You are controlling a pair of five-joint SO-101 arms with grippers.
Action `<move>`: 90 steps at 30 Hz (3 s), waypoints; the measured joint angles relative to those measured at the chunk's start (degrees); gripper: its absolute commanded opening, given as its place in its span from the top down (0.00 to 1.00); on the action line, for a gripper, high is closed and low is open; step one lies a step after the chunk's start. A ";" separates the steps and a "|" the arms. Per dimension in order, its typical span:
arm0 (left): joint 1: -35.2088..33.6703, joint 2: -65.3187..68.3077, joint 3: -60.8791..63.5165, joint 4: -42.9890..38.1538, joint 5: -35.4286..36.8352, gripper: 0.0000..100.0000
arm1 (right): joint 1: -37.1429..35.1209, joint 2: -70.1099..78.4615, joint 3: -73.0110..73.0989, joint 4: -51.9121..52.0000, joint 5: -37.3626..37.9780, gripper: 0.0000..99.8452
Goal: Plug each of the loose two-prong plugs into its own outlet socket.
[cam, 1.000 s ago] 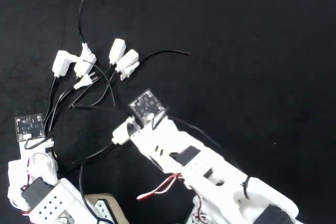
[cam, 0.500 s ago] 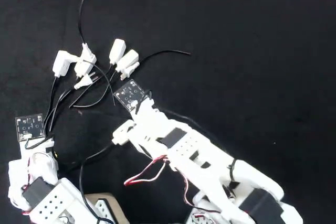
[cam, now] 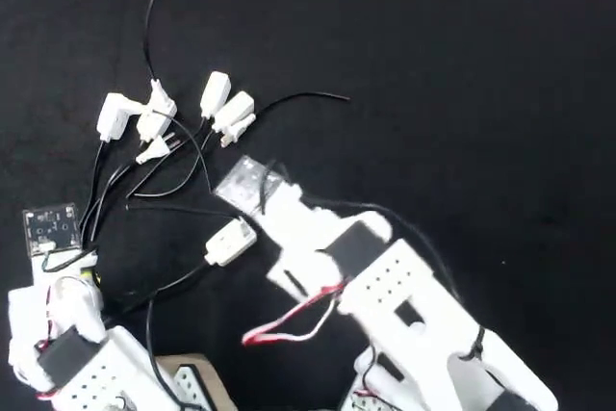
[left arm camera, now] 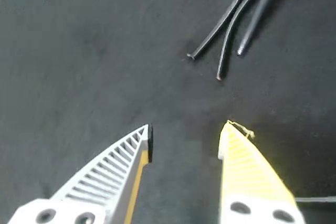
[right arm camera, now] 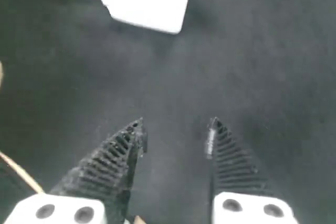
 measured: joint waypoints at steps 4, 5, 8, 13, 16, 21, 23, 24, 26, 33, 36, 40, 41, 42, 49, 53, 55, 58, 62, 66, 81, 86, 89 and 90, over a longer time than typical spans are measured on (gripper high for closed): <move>12.40 1.67 -5.54 4.31 -0.09 0.78 | 11.60 0.00 -1.41 0.88 4.31 0.97; 15.03 2.90 -6.51 4.31 -0.09 0.78 | 15.38 0.00 -1.49 0.26 4.75 0.99; 23.56 8.44 -9.58 4.31 -2.02 0.78 | 25.93 0.00 -1.76 -2.81 5.10 0.99; 34.90 24.97 -18.46 3.25 -3.25 0.78 | 35.69 4.22 -1.76 -4.04 5.36 0.99; 41.41 39.12 -24.88 2.73 -3.16 0.78 | 38.24 10.90 -5.10 -4.04 5.36 0.99; 52.84 62.59 -30.59 -2.90 -3.16 0.78 | 39.12 25.67 -13.10 -4.04 5.45 0.99; 55.65 68.92 -31.12 -7.12 -3.16 0.77 | 39.30 31.56 -16.18 -4.04 5.45 0.99; 56.62 71.47 -31.12 -9.49 -3.16 0.76 | 39.38 34.02 -17.41 -4.04 5.45 0.99; 58.02 74.73 -31.30 -13.54 -3.08 0.74 | 39.30 38.59 -19.96 -4.13 5.36 0.99; 59.52 80.00 -31.30 -26.20 2.02 0.73 | 39.30 43.60 -23.65 -4.40 5.45 0.99; 61.45 81.93 -30.42 -31.47 3.60 0.73 | 39.30 43.96 -23.74 -4.48 5.45 0.99; 63.03 84.75 -29.63 -33.58 4.04 0.73 | 39.30 44.31 -23.74 -5.63 5.36 0.99; 62.95 85.54 -29.63 -33.49 4.04 0.73 | 39.30 44.31 -23.74 -5.80 5.36 0.99; 63.03 86.24 -29.63 -33.14 4.22 0.73 | 39.30 44.31 -23.74 -5.80 5.36 0.99; 63.12 87.82 -30.95 -30.59 4.40 0.87 | 39.30 44.31 -23.74 -6.15 5.36 0.99; 63.38 87.82 -31.12 -29.27 4.40 0.95 | 39.30 44.31 -23.74 -6.15 5.36 0.99; 63.38 87.82 -31.12 -28.31 4.40 0.94 | 39.30 44.31 -23.74 -6.15 5.36 0.99; 61.98 87.82 -32.09 -26.81 4.22 0.97 | 39.30 44.31 -23.74 -6.15 5.36 0.99; 54.24 87.91 -37.54 -21.27 1.23 0.97 | 39.30 44.31 -23.74 -6.15 5.36 0.99; 44.31 88.18 -48.35 -11.60 -7.38 0.97 | 39.30 44.31 -23.74 -6.15 5.36 0.99; 28.13 101.54 -60.13 -30.42 -20.66 0.97 | 39.30 44.31 -23.74 -6.15 5.36 0.99; 28.04 110.42 -60.75 -36.75 -20.66 0.97 | 39.30 44.31 -23.74 -6.15 5.36 0.99; 26.55 113.93 -65.23 -37.10 -15.21 0.95 | 39.30 44.31 -23.74 -6.15 5.36 0.99; 25.76 114.73 -67.34 -36.92 -13.27 0.92 | 39.30 44.31 -23.74 -6.15 5.36 0.99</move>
